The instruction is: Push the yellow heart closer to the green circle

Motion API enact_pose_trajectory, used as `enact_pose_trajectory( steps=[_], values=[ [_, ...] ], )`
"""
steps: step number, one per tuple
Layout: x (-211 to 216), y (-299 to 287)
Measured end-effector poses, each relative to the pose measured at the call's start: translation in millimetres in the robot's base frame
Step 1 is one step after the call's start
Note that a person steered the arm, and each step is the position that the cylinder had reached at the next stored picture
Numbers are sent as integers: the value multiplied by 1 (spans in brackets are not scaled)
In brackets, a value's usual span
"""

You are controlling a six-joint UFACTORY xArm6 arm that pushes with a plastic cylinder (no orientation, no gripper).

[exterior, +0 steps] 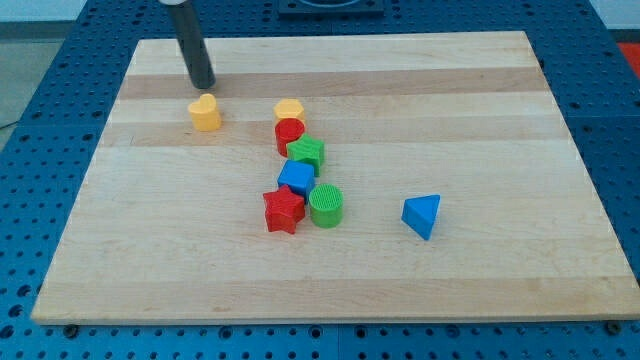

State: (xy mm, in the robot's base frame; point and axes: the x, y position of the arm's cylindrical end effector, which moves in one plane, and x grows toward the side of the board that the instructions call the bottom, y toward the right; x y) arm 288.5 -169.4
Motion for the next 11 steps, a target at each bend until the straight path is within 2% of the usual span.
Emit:
enact_pose_trajectory(
  steps=[1, 2, 3, 4, 5, 6, 7, 8, 9, 10, 11],
  values=[
    [44, 8],
    [109, 6],
    [124, 0],
    [108, -2],
    [147, -5],
    [210, -6],
    [207, -6],
    [179, -14],
    [191, -37],
    [226, -37],
    [214, -46]
  ],
)
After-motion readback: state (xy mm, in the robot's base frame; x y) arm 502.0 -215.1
